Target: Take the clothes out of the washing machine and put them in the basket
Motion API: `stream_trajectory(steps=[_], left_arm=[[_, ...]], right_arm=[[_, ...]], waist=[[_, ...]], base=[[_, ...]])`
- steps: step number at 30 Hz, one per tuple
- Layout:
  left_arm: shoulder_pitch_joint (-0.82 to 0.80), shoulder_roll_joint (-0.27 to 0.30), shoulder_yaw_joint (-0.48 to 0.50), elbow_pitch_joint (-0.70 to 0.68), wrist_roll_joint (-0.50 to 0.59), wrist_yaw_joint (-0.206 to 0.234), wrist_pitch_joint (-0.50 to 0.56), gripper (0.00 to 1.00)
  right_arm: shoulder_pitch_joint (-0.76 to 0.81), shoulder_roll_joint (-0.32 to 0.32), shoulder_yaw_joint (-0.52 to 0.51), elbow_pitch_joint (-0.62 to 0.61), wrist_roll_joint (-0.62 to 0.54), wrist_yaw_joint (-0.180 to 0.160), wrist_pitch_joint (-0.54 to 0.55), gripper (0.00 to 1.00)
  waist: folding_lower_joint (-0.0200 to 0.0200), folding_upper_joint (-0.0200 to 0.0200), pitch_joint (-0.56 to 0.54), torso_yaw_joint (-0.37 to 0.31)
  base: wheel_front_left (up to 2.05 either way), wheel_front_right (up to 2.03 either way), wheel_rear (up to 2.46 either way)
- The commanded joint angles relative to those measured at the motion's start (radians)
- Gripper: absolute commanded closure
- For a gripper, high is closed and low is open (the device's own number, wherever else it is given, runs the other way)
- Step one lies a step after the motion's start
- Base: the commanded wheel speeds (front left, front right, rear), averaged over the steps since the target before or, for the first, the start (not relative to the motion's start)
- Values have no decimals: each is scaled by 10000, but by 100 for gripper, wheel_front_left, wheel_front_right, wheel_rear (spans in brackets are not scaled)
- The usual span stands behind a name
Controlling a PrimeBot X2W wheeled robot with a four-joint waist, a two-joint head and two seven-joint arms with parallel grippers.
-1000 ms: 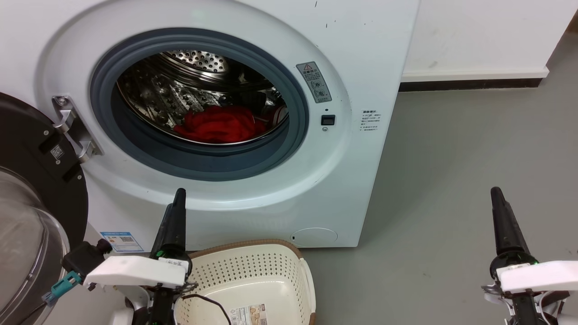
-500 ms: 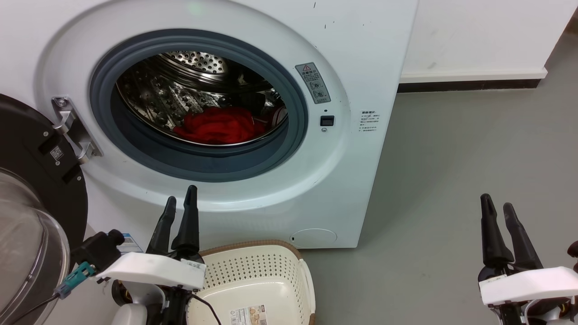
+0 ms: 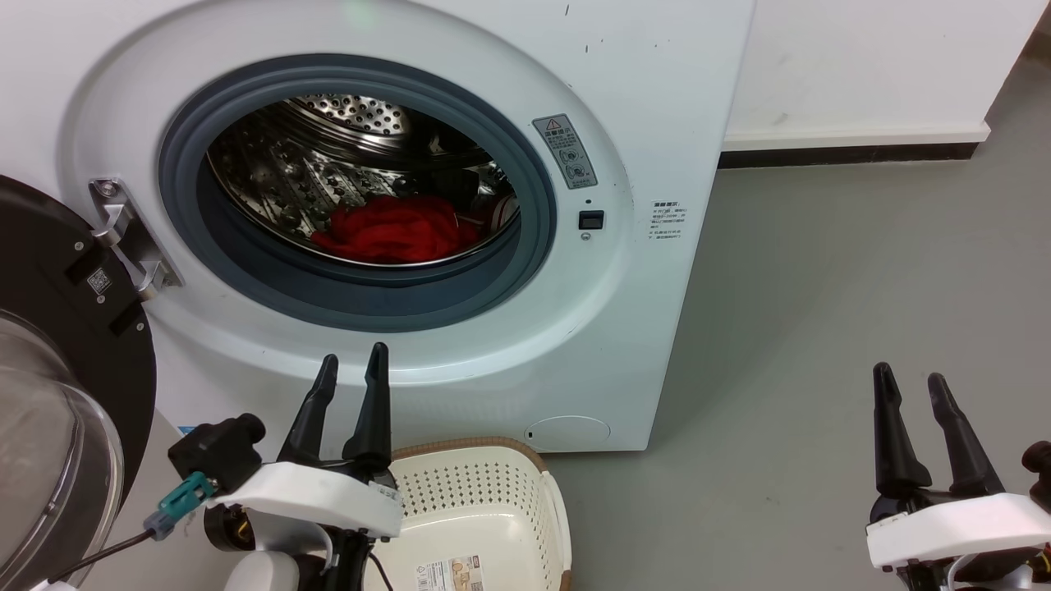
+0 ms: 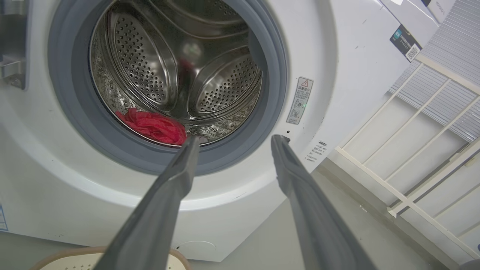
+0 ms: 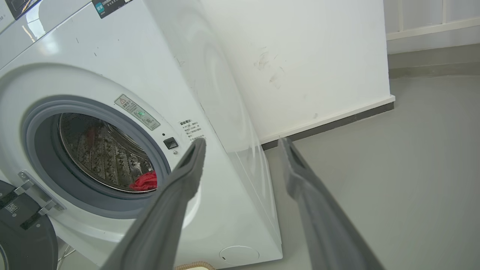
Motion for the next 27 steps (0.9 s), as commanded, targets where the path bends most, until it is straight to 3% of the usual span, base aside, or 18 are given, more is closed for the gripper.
stream_trajectory(steps=[1, 27], left_arm=[[-215, 27, -67, -48, 365, 30, -119, 0], [-171, 80, -120, 81, 3090, 457, -751, 0]], right_arm=[[11, -41, -46, -174, -376, 0, -53, 0], [373, -42, -88, -353, -2808, 0, -318, 0]], waist=[[0, -1, 2, -3], [0, -1, -25, -32]], base=[[0, 0, 0], [0, 0, 0]])
